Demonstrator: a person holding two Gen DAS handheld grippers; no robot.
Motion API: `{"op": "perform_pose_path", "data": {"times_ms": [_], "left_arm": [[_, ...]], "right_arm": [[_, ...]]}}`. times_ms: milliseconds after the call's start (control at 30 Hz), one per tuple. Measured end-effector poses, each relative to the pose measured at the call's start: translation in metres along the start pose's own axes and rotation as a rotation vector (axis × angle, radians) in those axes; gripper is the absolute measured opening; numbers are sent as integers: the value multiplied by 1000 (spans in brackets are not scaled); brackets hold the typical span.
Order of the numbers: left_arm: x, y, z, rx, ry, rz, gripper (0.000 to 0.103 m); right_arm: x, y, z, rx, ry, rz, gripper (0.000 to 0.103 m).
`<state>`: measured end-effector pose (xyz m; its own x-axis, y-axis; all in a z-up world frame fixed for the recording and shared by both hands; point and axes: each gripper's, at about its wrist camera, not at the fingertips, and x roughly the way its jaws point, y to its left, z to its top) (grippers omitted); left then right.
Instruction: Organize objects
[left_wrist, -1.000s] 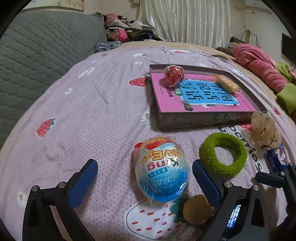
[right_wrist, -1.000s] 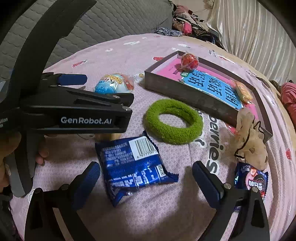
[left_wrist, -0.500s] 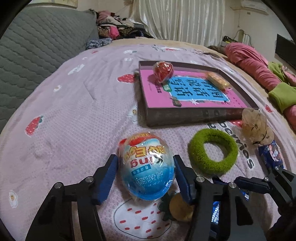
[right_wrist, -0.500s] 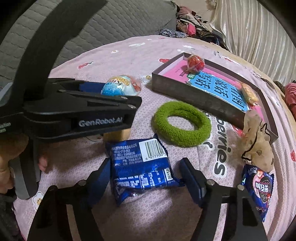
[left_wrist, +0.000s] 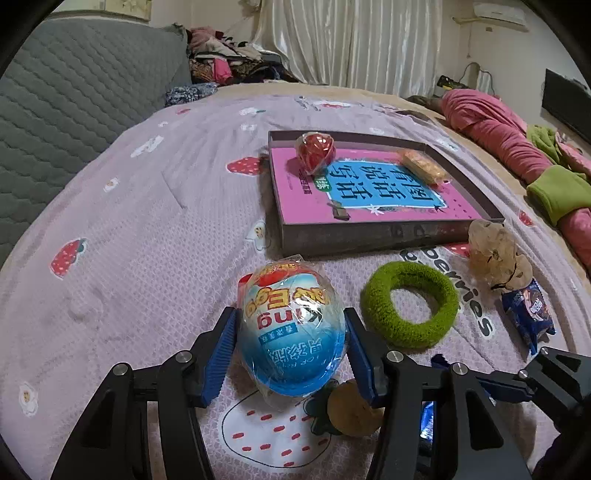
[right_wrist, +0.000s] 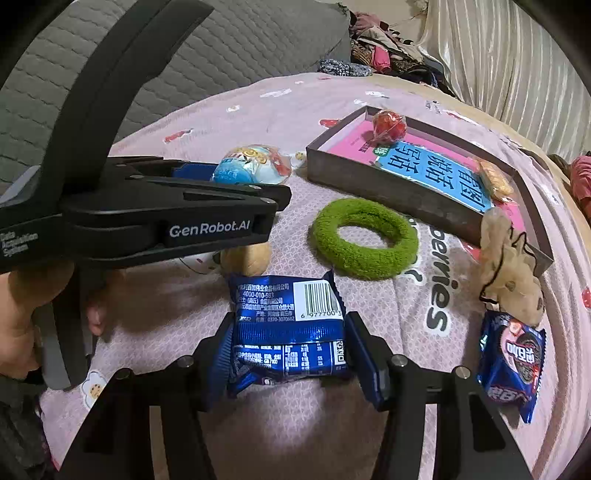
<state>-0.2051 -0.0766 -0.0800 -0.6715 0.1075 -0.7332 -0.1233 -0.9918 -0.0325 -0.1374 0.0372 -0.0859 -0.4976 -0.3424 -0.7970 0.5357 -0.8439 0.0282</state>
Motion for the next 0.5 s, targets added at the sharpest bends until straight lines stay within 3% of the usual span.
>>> {"op": "perform_pose_path", "data": {"times_ms": [500], "left_arm": [[-39,-4,8,7,-71,-18,58]], "right_arm": [[-48,-10,-1,62,-92,-23,58]]}}
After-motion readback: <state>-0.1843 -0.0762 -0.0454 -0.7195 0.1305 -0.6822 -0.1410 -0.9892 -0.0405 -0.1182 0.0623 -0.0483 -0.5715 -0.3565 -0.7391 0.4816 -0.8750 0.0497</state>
